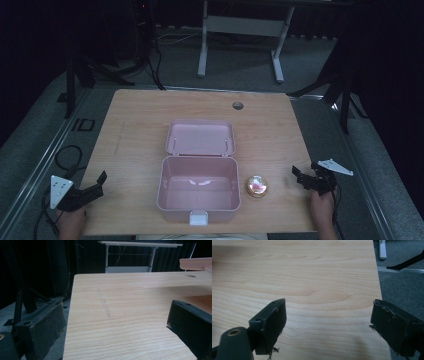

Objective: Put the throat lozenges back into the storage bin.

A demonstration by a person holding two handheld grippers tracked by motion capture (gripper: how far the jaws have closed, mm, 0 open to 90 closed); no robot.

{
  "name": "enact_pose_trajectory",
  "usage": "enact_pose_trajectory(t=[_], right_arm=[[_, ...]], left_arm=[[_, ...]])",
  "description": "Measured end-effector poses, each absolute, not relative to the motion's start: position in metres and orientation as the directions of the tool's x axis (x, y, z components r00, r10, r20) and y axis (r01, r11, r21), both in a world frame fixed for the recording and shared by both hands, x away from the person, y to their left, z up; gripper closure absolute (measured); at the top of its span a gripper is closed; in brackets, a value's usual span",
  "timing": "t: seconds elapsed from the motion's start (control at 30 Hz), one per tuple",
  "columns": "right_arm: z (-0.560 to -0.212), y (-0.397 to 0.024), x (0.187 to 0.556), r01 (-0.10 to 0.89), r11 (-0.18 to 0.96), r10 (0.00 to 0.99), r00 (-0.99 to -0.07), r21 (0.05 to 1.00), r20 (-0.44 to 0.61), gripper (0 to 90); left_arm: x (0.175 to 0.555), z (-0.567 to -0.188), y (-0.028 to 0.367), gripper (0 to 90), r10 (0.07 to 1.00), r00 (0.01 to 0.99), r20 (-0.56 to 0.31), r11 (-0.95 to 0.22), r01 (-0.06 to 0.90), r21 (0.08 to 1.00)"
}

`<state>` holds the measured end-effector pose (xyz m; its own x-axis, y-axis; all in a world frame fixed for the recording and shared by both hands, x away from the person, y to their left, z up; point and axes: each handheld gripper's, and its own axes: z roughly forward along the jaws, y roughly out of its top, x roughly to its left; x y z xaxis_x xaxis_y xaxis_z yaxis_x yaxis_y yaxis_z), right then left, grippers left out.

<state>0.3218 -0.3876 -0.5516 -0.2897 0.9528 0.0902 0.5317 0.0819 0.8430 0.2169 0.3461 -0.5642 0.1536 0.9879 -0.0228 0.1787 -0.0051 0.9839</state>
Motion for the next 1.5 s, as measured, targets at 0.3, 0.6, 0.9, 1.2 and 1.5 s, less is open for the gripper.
enact_pose_trajectory(t=[0.3, 0.6, 0.9, 1.2, 1.5], right_arm=[[-0.55, -0.383, 0.328, 0.576, 0.157, 0.933, -0.352, 0.802, 0.07, 12.7], [-0.536, -0.366, 0.336, 0.714, 0.361, 0.876, -0.48, 0.6, 0.044, 12.7], [-0.519, -0.362, 0.335, 0.733, 0.547, 0.797, -0.604, 0.405, 0.017, 12.7], [-0.51, -0.351, 0.327, 0.683, 0.722, 0.682, -0.729, 0.107, 0.058, 13.5], [-0.507, -0.344, 0.323, 0.63, 0.774, 0.633, -0.771, -0.058, 0.073, 13.8]], left_arm=[[0.217, -0.564, 0.346, 2.0, 0.986, 0.165, -0.037, 0.006, 0.188, 0.982], [0.217, -0.564, 0.347, 2.0, 0.985, 0.167, -0.041, 0.009, 0.189, 0.982], [0.217, -0.564, 0.347, 2.0, 0.985, 0.169, -0.045, 0.013, 0.191, 0.982], [0.217, -0.564, 0.347, 2.0, 0.985, 0.167, -0.049, 0.017, 0.19, 0.982], [0.217, -0.564, 0.348, 2.0, 0.985, 0.167, -0.052, 0.02, 0.191, 0.981]])
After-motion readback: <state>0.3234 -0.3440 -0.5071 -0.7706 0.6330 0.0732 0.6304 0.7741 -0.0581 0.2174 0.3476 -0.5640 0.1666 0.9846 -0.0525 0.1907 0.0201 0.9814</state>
